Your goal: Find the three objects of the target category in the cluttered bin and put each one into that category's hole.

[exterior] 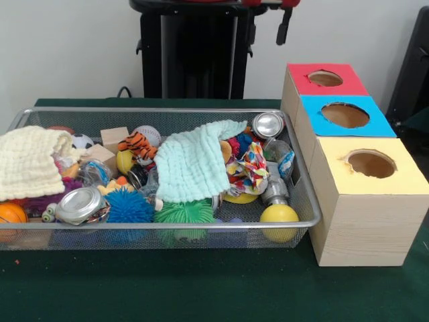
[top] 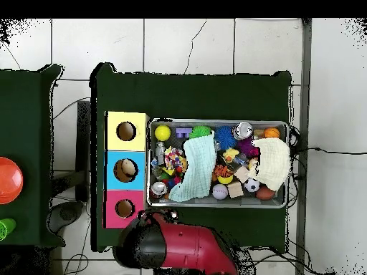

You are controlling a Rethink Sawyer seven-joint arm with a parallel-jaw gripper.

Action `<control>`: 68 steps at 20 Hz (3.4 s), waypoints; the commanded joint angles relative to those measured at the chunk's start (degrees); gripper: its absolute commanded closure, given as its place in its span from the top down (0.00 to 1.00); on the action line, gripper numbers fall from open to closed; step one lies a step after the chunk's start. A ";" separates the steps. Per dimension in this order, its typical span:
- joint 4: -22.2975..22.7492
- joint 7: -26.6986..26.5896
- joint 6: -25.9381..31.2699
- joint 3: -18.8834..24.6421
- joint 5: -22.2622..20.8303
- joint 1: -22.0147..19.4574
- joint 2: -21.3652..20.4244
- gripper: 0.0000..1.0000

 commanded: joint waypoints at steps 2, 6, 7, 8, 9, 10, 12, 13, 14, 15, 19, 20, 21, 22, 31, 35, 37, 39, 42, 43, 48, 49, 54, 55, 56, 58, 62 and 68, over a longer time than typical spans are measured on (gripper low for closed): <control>-6.60 4.50 -5.20 3.47 -3.35 -1.93 9.27 1.00; -8.33 4.39 -7.95 3.35 -4.44 -2.08 12.79 1.00; -8.68 4.39 -8.84 3.26 -4.79 -2.20 13.76 1.00; -9.37 4.40 -9.67 3.17 -5.14 -2.16 14.84 1.00; -9.74 4.37 -10.72 3.20 -5.49 -2.41 15.95 1.00; -10.05 4.30 -11.49 3.14 -5.86 -2.68 16.70 1.00; -10.96 4.19 -13.28 3.12 -6.59 -3.23 18.90 1.00; -11.40 4.14 -14.38 3.23 -6.96 -3.58 20.17 1.00; -11.76 4.15 -15.29 3.42 -7.18 -3.93 21.37 1.00; -12.20 4.27 -16.27 3.43 -7.42 -4.16 22.81 1.00; -14.21 4.51 -19.93 3.55 -8.51 -4.95 27.88 1.00; -14.31 4.63 -20.81 3.67 -8.75 -5.07 28.50 1.00; -14.48 4.84 -21.61 3.75 -8.88 -5.27 29.30 1.00; -14.41 4.98 -21.86 3.88 -8.93 -5.25 29.18 1.00; -16.74 5.61 -24.25 3.95 -9.98 -5.08 33.27 1.00; -18.03 6.30 -25.99 3.74 -9.84 -4.21 35.60 1.00; -18.58 6.58 -26.17 3.55 -9.46 -3.56 36.31 1.00; -18.52 6.54 -24.89 3.35 -8.99 -2.94 35.41 1.00; -17.89 6.32 -22.35 3.03 -8.39 -2.12 33.52 1.00; -17.79 6.05 -21.10 3.04 -8.23 -2.00 32.67 1.00; -18.72 4.19 -13.33 2.99 -7.18 -1.46 28.14 1.00; -18.99 3.93 -12.07 2.89 -7.02 -1.29 27.58 1.00; -20.61 3.47 -7.00 2.27 -6.71 -0.29 25.59 1.00; -20.83 3.47 -6.14 2.23 -6.76 -0.20 25.28 1.00; -21.31 3.45 -5.49 2.21 -6.87 -0.15 25.26 1.00; -22.20 3.44 -4.07 2.34 -7.08 -0.03 25.08 1.00; -22.99 3.19 -2.46 2.68 -7.77 -0.38 24.69 1.00; -24.78 2.68 0.03 2.61 -8.47 -0.40 24.44 1.00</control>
